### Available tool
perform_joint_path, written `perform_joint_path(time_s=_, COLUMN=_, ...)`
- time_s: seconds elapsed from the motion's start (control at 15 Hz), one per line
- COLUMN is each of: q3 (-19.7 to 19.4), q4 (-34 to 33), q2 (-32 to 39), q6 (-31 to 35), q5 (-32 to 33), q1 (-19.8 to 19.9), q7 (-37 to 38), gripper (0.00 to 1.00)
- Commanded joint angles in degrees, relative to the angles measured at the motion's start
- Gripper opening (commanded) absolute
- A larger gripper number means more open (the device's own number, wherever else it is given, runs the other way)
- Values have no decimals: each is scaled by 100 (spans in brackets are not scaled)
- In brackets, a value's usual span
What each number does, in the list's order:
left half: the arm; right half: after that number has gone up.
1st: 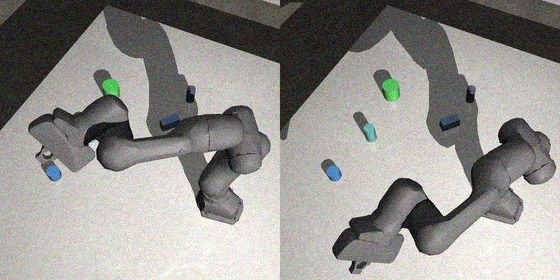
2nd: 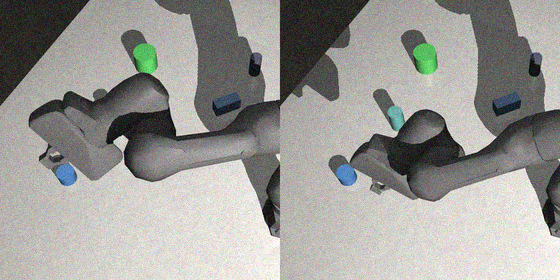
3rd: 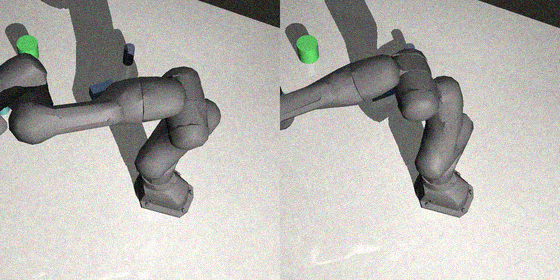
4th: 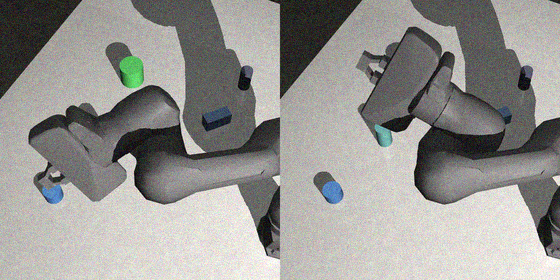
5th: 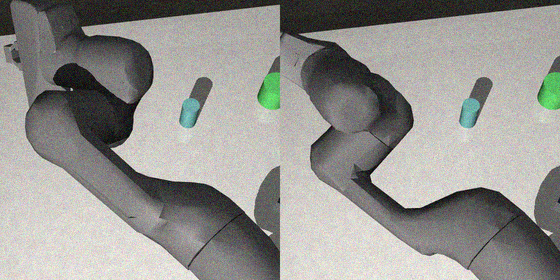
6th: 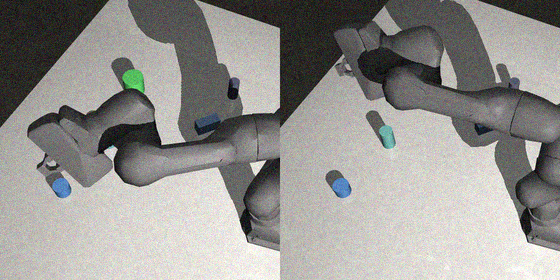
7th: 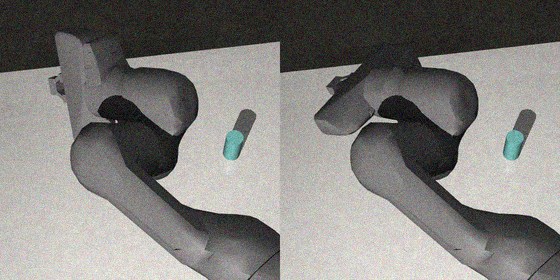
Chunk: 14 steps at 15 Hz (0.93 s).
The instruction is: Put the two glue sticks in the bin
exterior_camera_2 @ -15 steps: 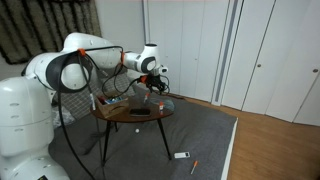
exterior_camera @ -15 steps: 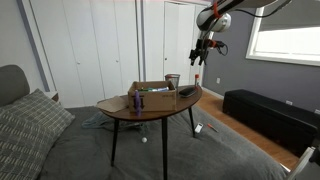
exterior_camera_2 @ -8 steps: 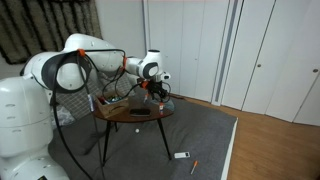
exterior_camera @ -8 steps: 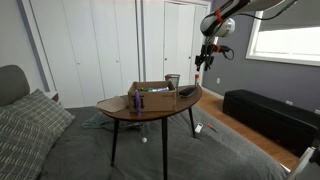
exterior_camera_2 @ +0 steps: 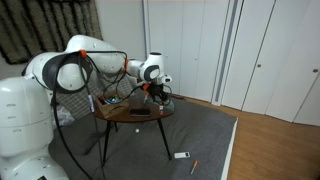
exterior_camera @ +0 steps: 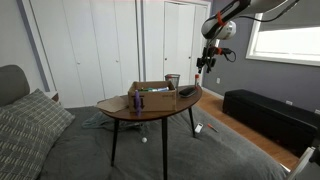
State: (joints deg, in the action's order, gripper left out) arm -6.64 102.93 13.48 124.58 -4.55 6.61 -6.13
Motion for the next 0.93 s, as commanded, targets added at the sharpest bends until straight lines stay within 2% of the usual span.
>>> perform_joint_path(time_s=0.0, q3=40, q4=21, q2=98, q6=244, q5=4, q1=44, q7=121, gripper=75)
perform_joint_path(time_s=0.2, q3=50, q4=-41, q2=240, q6=461, q5=-37, q1=58, q7=130, gripper=71)
perform_joint_path(time_s=0.53, q3=90, q4=-137, q2=465, q6=702, q5=-65, q1=57, q7=114, gripper=72)
perform_joint_path(time_s=0.87, q3=122, q4=-261, q2=660, q6=926, q5=-46, q1=56, q7=104, gripper=63)
